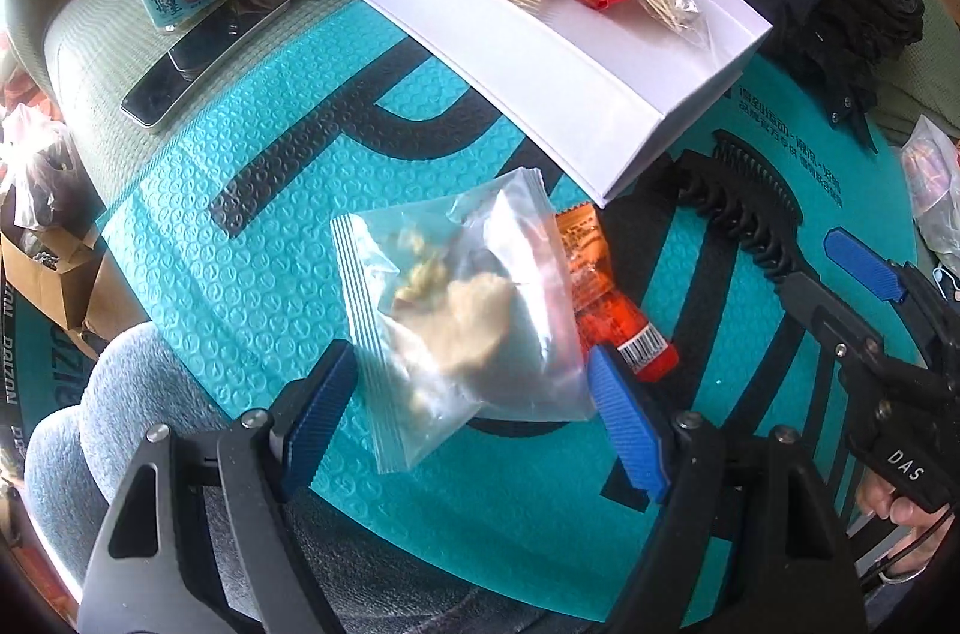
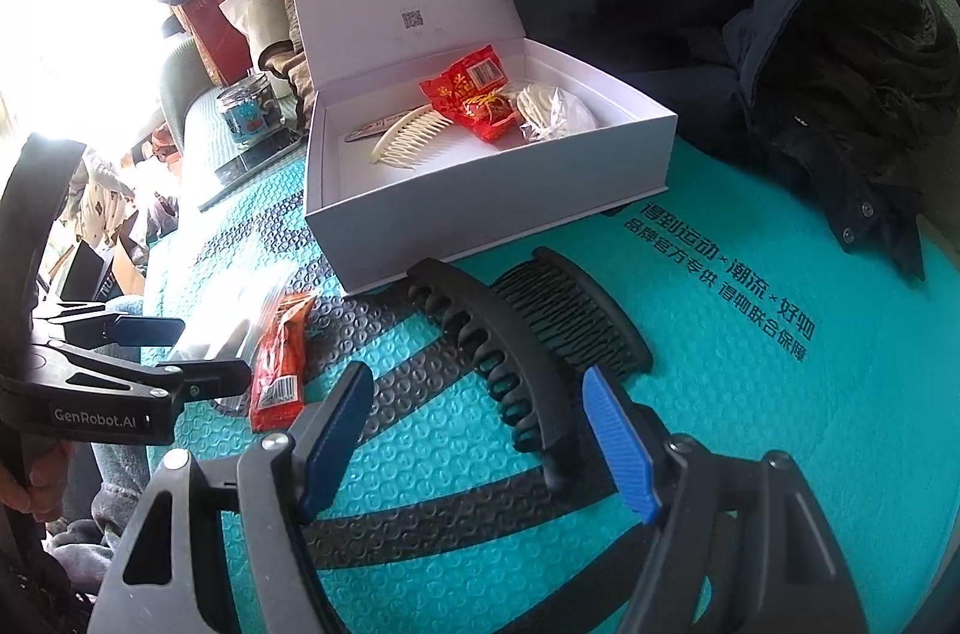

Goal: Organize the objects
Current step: 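Grasp the clear bag of crumbs with the left tool while the right tool grasps the black claw clip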

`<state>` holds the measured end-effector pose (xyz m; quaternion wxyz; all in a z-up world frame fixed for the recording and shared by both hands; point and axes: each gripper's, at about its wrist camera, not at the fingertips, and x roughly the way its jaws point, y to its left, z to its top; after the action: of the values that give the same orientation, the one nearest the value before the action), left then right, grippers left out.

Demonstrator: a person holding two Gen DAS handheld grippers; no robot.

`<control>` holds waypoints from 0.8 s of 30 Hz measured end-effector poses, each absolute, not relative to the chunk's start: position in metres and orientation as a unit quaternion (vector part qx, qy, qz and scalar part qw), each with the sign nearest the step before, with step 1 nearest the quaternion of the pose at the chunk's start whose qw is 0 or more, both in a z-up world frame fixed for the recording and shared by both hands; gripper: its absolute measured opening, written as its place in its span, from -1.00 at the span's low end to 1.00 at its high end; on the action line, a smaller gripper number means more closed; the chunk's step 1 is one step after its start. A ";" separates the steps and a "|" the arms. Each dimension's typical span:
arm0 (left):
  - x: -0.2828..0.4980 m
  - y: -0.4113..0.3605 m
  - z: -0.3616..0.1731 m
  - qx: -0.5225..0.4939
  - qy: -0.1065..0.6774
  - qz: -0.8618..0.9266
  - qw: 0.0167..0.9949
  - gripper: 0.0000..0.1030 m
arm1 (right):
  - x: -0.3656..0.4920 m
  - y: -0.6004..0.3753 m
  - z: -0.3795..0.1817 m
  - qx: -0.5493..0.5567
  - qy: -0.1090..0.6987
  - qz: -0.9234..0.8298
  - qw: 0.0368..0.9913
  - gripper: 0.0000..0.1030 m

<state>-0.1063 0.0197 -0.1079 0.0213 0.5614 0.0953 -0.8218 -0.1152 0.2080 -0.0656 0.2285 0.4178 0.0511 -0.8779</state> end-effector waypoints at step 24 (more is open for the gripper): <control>-0.125 -0.028 -0.109 0.550 0.114 -0.826 0.041 0.51 | -0.129 0.195 -0.082 0.448 0.046 -0.856 0.254 0.12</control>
<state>-0.1249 -0.0279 -0.1091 0.0407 0.5499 0.1135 -0.8265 -0.1289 0.1948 -0.0817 0.2538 0.4479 0.0456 -0.8561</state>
